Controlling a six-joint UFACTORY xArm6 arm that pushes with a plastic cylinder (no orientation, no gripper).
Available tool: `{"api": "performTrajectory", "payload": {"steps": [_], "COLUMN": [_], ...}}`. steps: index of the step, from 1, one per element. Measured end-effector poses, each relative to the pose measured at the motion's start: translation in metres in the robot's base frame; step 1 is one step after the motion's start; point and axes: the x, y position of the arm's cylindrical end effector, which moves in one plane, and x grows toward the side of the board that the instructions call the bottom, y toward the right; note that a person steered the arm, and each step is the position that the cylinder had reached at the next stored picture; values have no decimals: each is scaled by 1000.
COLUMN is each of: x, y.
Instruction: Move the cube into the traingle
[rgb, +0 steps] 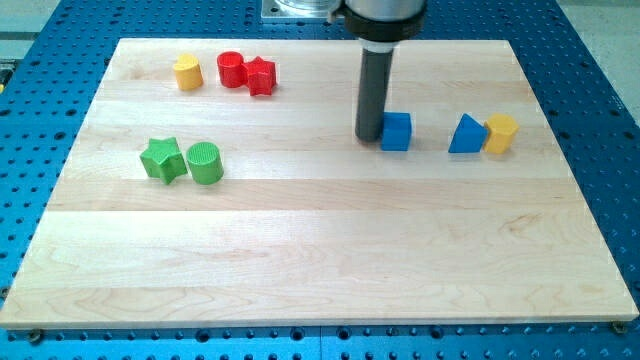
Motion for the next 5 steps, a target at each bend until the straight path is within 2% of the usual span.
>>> {"api": "performTrajectory", "payload": {"steps": [2, 5], "x": [0, 18], "y": [26, 29]}}
